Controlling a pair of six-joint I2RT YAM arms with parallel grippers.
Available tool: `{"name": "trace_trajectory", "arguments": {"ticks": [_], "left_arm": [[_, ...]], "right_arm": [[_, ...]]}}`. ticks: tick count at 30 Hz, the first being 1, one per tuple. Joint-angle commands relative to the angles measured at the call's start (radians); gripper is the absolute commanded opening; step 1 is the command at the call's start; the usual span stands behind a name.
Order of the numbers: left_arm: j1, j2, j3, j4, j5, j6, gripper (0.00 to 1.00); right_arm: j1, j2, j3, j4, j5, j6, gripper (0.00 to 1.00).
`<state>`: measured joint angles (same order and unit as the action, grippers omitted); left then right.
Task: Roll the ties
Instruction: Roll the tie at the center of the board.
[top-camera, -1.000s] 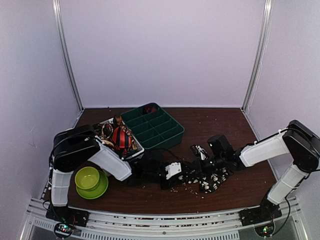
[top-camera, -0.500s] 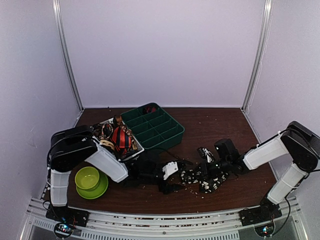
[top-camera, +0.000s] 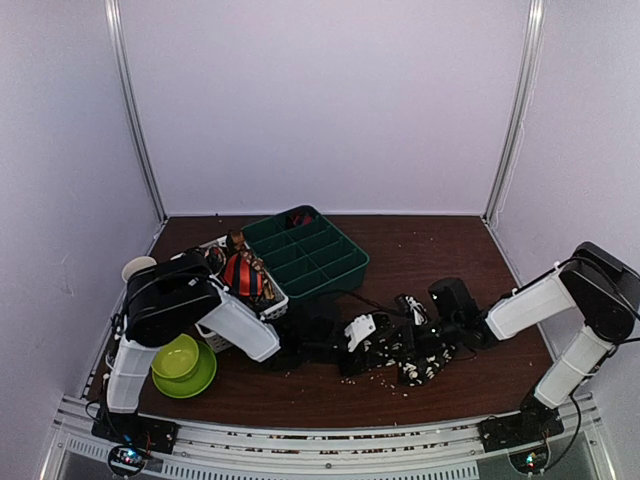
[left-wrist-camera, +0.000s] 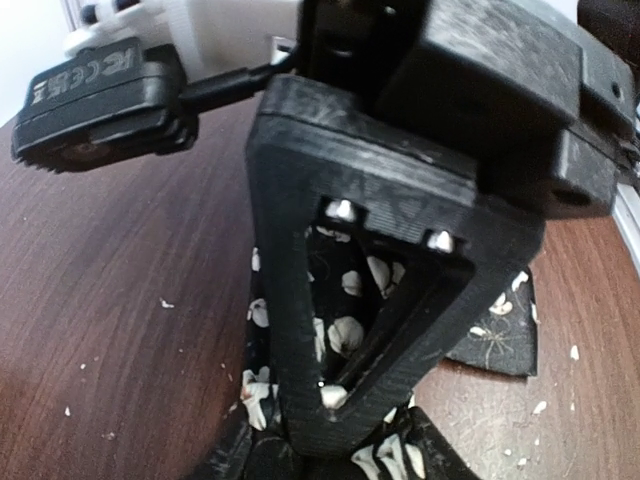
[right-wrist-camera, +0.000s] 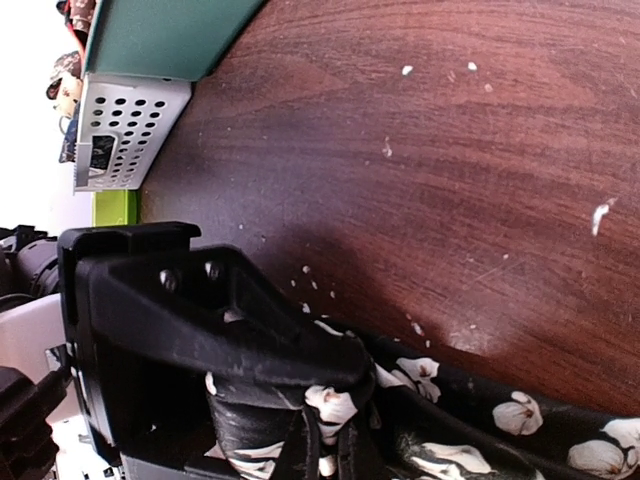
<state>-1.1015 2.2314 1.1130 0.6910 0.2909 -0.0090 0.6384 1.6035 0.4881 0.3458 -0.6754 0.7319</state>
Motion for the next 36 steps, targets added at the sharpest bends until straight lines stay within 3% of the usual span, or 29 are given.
{"name": "trace_trajectory", "arguments": {"ticks": [1, 5, 8, 14, 18, 23, 29, 36], "left_arm": [[0.004, -0.049, 0.011, -0.242, -0.064, 0.085, 0.36], [0.024, -0.105, -0.039, -0.404, -0.069, 0.155, 0.27], [0.041, -0.12, -0.06, -0.448, -0.086, 0.172, 0.24], [0.06, -0.116, -0.043, -0.468, -0.05, 0.177, 0.23], [0.06, -0.114, -0.046, -0.465, -0.04, 0.178, 0.23], [0.061, -0.128, -0.068, -0.451, -0.038, 0.184, 0.23], [0.061, -0.125, -0.064, -0.46, -0.021, 0.196, 0.23], [0.061, -0.125, -0.064, -0.468, -0.021, 0.205, 0.23]], "right_arm": [[0.009, 0.019, 0.018, -0.137, 0.049, -0.009, 0.0], [0.009, -0.079, 0.019, -0.165, 0.041, -0.002, 0.27], [0.012, -0.168, 0.01, -0.197, 0.042, 0.019, 0.38], [0.11, -0.298, -0.031, -0.251, 0.102, 0.102, 0.44], [0.199, -0.249, -0.058, -0.159, 0.138, 0.173, 0.44], [0.198, -0.163, -0.086, -0.077, 0.192, 0.216, 0.41], [0.043, -0.173, -0.114, -0.159, 0.246, 0.153, 0.38], [-0.379, -0.482, -0.124, -0.458, 0.329, 0.008, 0.38]]}}
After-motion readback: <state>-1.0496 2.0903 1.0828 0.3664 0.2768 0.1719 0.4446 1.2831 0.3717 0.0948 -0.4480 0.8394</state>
